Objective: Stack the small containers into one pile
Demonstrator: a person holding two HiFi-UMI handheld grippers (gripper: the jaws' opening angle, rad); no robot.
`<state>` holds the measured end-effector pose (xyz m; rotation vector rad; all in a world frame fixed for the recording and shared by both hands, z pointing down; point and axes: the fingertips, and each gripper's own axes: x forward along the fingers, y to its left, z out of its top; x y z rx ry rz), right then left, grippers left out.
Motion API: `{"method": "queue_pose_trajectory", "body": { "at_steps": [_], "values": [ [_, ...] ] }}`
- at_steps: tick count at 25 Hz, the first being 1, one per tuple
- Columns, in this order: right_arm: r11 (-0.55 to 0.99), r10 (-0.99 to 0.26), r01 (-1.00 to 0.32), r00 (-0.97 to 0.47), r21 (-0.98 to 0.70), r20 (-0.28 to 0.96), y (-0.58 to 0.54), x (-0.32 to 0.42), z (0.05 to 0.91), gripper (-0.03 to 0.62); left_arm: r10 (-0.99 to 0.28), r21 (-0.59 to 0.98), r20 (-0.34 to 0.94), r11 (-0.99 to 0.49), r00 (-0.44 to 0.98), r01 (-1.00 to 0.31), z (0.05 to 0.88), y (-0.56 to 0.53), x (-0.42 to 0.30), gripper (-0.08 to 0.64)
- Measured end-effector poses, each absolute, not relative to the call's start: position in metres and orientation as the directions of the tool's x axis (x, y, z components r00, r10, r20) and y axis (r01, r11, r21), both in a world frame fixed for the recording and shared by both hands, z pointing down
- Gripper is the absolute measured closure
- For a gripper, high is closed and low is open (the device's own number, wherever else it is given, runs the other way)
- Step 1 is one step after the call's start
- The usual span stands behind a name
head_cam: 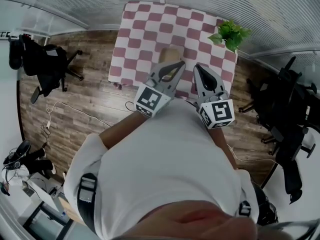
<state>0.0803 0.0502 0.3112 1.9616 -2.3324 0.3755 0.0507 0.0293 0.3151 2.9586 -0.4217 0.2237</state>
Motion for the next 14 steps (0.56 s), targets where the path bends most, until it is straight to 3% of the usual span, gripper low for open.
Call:
{"method": "queue_pose_trajectory", "body": {
  "at_steps": [14],
  "values": [
    [0.162, -0.957, -0.977, -0.190, -0.141, 0.218, 0.0544, 0.0841, 0.3111, 0.560, -0.288, 0.129, 0.168, -0.942, 0.943, -0.310, 0.3124, 0.0297, 0.0501, 0.526]
  ]
}}
